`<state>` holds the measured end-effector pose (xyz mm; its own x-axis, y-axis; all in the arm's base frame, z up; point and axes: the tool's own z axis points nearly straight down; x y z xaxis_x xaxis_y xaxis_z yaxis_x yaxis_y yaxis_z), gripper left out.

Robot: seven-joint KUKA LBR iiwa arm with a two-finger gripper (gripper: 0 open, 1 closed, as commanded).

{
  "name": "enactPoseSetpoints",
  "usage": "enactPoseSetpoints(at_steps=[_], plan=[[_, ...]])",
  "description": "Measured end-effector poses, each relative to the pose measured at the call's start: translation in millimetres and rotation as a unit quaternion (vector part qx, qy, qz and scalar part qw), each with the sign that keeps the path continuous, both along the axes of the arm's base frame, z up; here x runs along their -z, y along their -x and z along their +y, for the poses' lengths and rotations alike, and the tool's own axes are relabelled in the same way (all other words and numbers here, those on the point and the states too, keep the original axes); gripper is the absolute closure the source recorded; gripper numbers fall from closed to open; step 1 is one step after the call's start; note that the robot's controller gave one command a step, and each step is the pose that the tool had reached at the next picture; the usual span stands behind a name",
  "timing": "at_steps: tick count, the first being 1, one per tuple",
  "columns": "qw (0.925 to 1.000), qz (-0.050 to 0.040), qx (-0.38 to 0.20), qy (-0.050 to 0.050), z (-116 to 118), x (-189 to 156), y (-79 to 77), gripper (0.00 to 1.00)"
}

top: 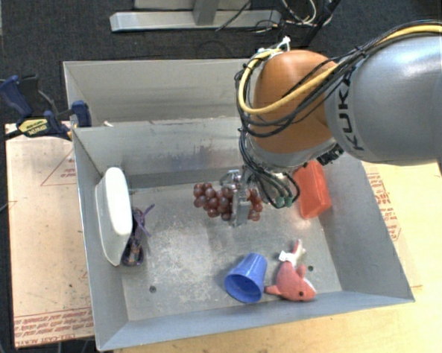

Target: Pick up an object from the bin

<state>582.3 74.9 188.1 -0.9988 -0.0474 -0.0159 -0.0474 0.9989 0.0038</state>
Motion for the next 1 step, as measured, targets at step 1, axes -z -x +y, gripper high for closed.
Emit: enactPoseSetpoints(at_steps=[1], plan=[[1.0000,-0.0022,-0.003,0.000,-27.3,-148.4,-0.5,1.00]])
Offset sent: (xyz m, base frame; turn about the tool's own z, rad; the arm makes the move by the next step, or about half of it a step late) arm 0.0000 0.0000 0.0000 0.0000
